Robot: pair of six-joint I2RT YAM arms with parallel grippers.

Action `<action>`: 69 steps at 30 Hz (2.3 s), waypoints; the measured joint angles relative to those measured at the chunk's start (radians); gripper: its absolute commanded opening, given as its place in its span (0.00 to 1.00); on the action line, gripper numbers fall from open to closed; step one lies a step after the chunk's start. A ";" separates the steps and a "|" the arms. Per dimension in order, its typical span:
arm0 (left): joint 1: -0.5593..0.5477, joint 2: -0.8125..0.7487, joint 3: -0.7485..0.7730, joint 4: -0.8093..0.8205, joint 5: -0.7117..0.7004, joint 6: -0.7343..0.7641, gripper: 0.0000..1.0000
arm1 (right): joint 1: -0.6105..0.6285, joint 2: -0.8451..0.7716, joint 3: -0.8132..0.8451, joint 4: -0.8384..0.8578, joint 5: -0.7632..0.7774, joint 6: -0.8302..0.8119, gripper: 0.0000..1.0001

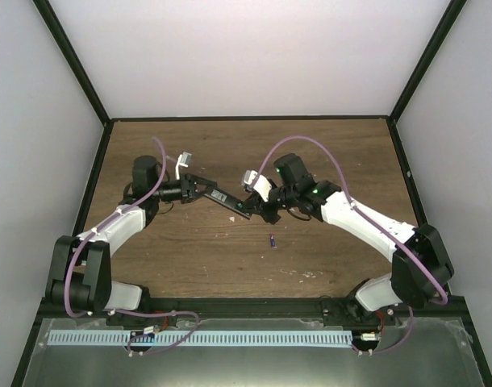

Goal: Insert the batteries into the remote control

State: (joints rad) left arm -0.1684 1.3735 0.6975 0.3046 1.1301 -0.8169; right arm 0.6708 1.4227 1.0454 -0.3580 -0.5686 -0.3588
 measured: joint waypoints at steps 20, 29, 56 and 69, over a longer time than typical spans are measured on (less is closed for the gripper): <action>-0.001 0.000 0.000 -0.010 -0.002 0.023 0.00 | 0.000 0.027 0.001 -0.015 -0.003 0.000 0.14; 0.000 0.000 0.000 -0.007 -0.007 0.029 0.00 | 0.009 -0.005 0.001 -0.028 0.031 -0.009 0.37; -0.001 -0.002 0.000 0.005 0.132 0.046 0.00 | -0.095 0.130 0.244 -0.202 -0.200 0.287 0.87; -0.001 -0.021 0.005 0.008 0.164 0.063 0.00 | -0.095 0.222 0.319 -0.385 -0.411 0.360 0.80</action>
State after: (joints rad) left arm -0.1692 1.3521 0.7021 0.3122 1.2942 -0.7536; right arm 0.5758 1.6451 1.3640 -0.7429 -0.9794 0.0017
